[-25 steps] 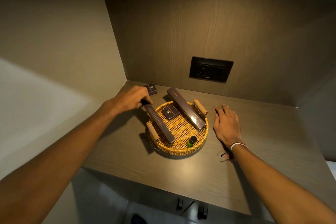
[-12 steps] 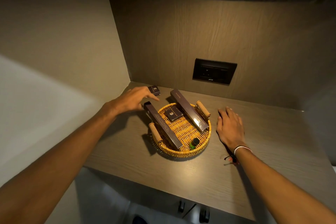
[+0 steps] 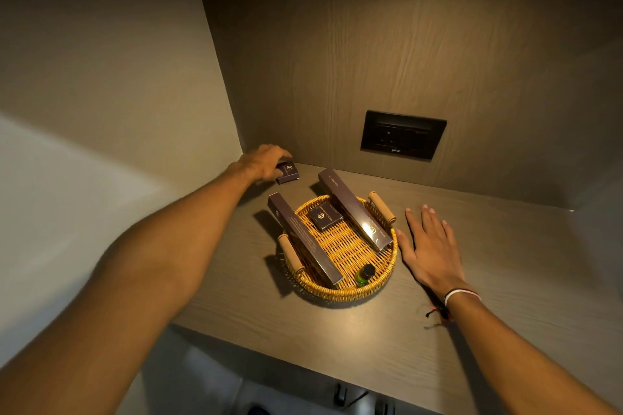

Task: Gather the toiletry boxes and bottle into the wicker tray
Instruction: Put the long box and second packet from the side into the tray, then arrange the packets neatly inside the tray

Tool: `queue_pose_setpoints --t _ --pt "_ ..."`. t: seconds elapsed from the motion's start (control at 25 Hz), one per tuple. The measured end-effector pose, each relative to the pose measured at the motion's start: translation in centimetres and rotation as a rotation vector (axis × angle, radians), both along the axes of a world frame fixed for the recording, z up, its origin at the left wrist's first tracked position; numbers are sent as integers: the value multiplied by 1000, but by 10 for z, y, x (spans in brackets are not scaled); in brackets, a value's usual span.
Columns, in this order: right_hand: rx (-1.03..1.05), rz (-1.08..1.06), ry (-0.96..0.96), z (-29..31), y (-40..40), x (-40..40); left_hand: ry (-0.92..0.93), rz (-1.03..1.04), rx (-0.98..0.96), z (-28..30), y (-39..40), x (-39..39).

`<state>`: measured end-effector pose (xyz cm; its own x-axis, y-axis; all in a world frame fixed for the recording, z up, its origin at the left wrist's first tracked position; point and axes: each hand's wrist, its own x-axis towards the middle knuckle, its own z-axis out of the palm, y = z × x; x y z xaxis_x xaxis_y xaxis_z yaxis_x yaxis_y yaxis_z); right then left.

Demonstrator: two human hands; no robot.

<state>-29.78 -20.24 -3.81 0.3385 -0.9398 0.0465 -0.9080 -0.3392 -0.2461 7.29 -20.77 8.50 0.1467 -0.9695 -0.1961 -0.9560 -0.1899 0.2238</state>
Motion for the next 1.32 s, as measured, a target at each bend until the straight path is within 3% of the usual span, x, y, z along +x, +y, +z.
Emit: queue_pose_setpoints --t 0.2,0.44,0.72,1.32 --pt "-15 -14 -11 -1 -2 0 22 28 146 -19 -26 -12" --pt "-6 -25 -17 3 3 1 -7 42 -8 -23 -16 -12" --pt "-3 -24 -19 5 6 1 22 -77 -131 7 14 -25" --pt "-19 -22 -27 6 5 1 -71 -163 86 10 49 -96"
